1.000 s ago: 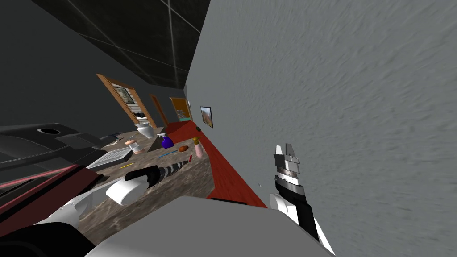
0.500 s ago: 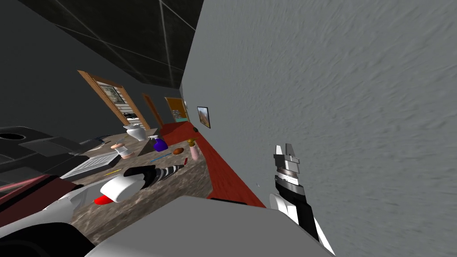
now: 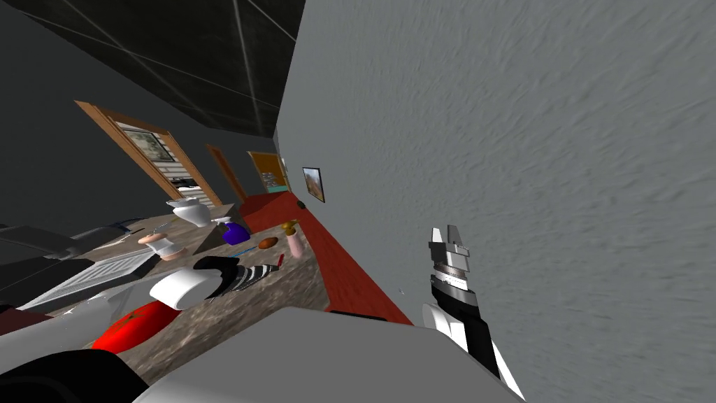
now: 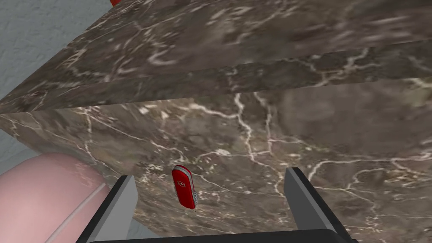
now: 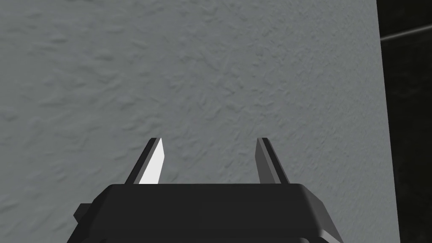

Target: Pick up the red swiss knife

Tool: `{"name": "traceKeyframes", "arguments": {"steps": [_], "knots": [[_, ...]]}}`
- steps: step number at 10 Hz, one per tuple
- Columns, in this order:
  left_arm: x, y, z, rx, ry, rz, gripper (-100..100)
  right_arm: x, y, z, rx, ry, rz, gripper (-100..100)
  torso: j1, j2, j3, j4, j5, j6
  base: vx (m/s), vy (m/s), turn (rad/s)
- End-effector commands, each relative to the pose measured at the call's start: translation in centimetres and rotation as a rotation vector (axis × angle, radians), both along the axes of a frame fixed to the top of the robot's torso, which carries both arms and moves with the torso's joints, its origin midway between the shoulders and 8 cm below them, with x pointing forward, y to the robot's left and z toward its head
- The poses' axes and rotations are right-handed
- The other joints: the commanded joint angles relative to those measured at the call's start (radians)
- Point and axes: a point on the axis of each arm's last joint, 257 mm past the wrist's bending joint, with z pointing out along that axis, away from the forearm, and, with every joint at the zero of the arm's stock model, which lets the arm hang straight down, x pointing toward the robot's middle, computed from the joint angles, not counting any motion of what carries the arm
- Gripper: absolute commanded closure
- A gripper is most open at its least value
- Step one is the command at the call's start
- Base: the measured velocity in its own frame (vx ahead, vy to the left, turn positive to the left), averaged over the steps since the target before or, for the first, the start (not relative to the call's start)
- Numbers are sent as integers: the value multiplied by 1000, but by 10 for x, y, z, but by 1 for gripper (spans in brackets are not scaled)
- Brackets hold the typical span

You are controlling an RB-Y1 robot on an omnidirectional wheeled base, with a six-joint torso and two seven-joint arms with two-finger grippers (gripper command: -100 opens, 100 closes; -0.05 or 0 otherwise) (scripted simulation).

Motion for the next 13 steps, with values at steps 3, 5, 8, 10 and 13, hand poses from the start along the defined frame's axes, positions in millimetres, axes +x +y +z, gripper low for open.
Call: {"name": "traceKeyframes", "arguments": {"steps": [3, 5, 8, 10, 13], "knots": [[-27, 24, 0, 37, 139, 9, -100, 0, 0, 0, 0, 0, 0, 0, -1, -2, -1, 0, 0, 0, 85, -29, -89], [-41, 34, 0, 48, 203, 20, -100, 0, 0, 0, 0, 0, 0, 0, 0, -4, -2, -1, 0, 0, 141, -24, -67], [-52, 38, -1, 50, 240, 30, -100, 0, 0, 0, 0, 0, 0, 0, 0, -5, -3, -1, 0, 0, 113, -16, -55], [-52, 33, -4, 59, 244, 14, -100, 0, 0, 0, 0, 0, 0, 0, 1, 2, 1, 0, 0, 0, 28, 6, 58], [-46, 21, -8, 74, 232, -19, -100, 0, 0, 0, 0, 0, 0, 0, 3, 1, 0, 0, 1, 0, 64, 26, 103]]}}
